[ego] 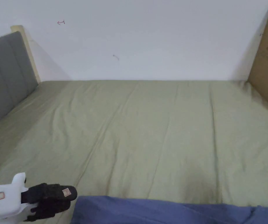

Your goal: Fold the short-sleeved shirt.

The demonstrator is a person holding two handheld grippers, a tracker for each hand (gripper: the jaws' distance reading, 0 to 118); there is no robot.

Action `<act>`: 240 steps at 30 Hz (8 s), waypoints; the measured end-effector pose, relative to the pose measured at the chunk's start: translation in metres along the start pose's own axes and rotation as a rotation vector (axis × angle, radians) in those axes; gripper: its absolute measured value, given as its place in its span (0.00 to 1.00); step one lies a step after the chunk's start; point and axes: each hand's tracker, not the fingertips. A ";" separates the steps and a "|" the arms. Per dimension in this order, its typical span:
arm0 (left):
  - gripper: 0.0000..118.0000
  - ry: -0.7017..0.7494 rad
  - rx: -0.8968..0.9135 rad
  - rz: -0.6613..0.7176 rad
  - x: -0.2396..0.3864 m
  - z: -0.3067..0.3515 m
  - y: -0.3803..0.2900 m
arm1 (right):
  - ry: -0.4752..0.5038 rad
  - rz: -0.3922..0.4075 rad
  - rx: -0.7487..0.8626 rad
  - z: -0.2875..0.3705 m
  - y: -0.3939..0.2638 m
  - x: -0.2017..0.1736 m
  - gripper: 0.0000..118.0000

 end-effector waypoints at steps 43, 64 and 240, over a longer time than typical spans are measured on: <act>0.05 0.414 -0.126 -0.427 0.152 -0.116 -0.069 | 0.119 -0.052 -0.061 0.010 -0.009 -0.005 0.00; 0.71 0.452 -0.135 -0.651 0.174 -0.161 -0.089 | 0.110 -0.110 -0.086 0.006 -0.024 0.029 0.00; 0.47 -0.088 -0.112 -0.182 0.062 -0.122 -0.075 | 0.448 -0.246 -0.674 -0.134 -0.114 -0.012 0.00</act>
